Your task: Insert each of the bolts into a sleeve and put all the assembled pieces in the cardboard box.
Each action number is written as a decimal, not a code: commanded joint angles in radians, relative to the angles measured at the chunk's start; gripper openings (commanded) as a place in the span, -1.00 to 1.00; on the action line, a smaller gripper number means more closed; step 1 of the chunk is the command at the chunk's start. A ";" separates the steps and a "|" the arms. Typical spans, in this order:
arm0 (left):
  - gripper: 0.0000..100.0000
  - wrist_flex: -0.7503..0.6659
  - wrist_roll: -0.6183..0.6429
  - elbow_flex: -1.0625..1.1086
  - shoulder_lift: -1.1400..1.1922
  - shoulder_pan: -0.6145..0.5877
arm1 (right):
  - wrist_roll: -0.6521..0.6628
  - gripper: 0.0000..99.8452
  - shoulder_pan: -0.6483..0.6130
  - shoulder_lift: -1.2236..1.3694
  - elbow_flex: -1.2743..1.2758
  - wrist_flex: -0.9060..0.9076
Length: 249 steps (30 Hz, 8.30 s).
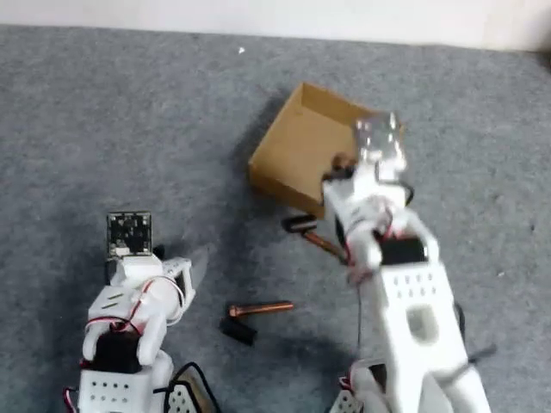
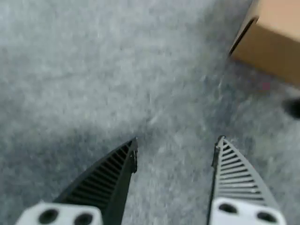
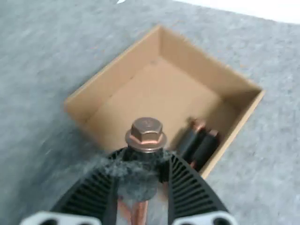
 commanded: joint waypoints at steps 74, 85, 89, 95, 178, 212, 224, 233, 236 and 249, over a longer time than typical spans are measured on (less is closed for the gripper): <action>-0.45 -0.133 0.086 0.053 -0.007 -0.199 | 0.701 -0.64 -0.137 1.118 -0.806 0.509; -0.45 -0.133 0.086 0.053 -0.007 -0.199 | 0.695 -0.98 -0.143 1.138 -0.806 0.512; -0.45 -0.133 0.086 0.053 -0.007 -0.199 | 0.606 -0.99 -0.157 1.136 -0.814 0.558; -0.45 -0.133 0.086 0.050 -0.007 -0.202 | 0.437 -0.99 -0.209 0.984 -0.871 0.705; -0.45 -0.236 -0.687 -1.254 1.857 0.756 | -0.052 -0.99 0.736 0.081 -0.050 0.351; -0.99 -0.160 -0.686 -1.475 2.175 0.779 | -0.051 -0.99 0.727 0.079 -0.050 0.352; -0.99 0.095 -0.537 -1.377 1.827 0.671 | -0.049 -0.99 0.685 0.004 -0.059 0.375; -0.99 0.098 -0.218 -1.147 1.362 0.469 | -0.077 -0.99 0.387 -0.337 -0.012 0.456; -0.99 0.092 -0.130 -1.086 1.201 0.404 | -0.164 -0.99 0.278 -0.429 0.039 0.455; -0.99 -0.112 0.103 -0.869 0.685 0.205 | -0.170 -0.99 -0.140 -0.750 0.354 0.127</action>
